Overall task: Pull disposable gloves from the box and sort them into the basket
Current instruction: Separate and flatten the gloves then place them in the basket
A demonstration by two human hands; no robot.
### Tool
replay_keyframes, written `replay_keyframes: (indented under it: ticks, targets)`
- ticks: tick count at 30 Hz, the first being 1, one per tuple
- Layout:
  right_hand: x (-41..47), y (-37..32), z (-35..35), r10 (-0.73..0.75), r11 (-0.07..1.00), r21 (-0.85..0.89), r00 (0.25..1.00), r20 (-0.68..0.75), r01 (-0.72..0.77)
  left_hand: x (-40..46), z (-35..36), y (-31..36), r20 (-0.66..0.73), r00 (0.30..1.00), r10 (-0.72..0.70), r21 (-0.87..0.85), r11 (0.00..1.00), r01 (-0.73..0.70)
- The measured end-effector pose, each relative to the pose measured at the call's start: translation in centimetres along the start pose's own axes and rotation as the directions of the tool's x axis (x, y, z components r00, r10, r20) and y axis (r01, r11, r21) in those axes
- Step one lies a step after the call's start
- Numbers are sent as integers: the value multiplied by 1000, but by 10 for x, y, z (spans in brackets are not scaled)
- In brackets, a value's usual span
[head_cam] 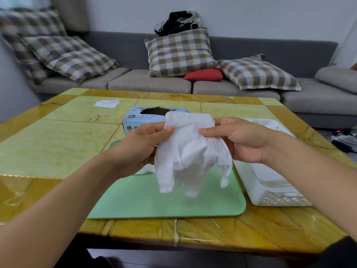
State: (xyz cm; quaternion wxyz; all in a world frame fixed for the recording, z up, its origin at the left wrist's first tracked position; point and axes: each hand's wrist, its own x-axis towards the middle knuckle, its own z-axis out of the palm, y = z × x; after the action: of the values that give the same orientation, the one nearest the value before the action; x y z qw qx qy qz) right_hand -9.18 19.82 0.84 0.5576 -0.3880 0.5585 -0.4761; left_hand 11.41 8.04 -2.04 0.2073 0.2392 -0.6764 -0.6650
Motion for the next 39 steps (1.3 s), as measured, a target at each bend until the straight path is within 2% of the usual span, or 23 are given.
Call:
replay_keyframes:
  ticks: [3,5,7,9,10,12,14,15,18,21,23,26,28,29,31,32,34,36,39]
  targets:
    - [8,5,-3,80,996,23,996,30,-81,8,1,-1,54,998,-45,21,999,44]
    - [22,14,-3,124,992,-3,990,-71,-125,17,3,-5,20,993,-113,159,981,108]
    - [36,14,-1,78,996,-32,970,-229,-88,29,3,-9,-79,991,-104,253,960,121]
    - [43,4,-2,-106,994,-69,943,-316,88,41,0,-3,-187,980,66,227,974,-23]
    - [45,-4,-4,-231,973,-104,918,-323,208,44,-2,4,-226,953,201,216,965,-152]
    - [37,-23,-4,-467,884,-193,834,-294,426,42,-4,23,-234,861,451,257,883,-392]
    - [29,-29,-4,-584,808,-270,772,-251,524,39,-7,32,-187,805,563,291,814,-502]
    - [27,-24,-4,-601,788,-331,767,-227,519,38,-9,29,-158,813,560,313,809,-497]
    - [27,7,-12,-534,705,-605,839,-108,371,42,-14,-5,-74,911,406,513,799,-314]
    - [25,32,-20,-300,547,-806,952,65,227,43,-19,-39,137,979,153,678,706,-205]
    - [23,37,-17,-117,458,-867,980,158,195,39,-17,-50,280,959,43,755,607,-248]
    - [14,35,-3,187,287,-940,952,243,184,27,-8,-53,453,890,-44,810,438,-391]
    - [6,29,5,363,286,-951,905,222,119,18,0,-49,478,870,-122,824,404,-397]
    - [4,27,6,384,309,-946,898,214,94,16,2,-48,468,873,-138,827,417,-377]
    - [7,25,1,274,332,-940,945,178,81,16,6,-48,423,902,-81,819,460,-343]
    - [11,26,-4,183,290,-955,976,121,64,18,7,-49,385,922,-22,832,441,-337]
    - [25,30,-15,34,91,-995,999,-32,-35,22,8,-53,289,956,49,909,301,-290]
    - [41,38,-26,-48,-65,-981,983,-178,-181,25,11,-58,243,970,14,951,195,-241]
    - [65,46,-30,-116,-106,-960,962,-247,-259,27,14,-66,271,960,-65,955,146,-259]
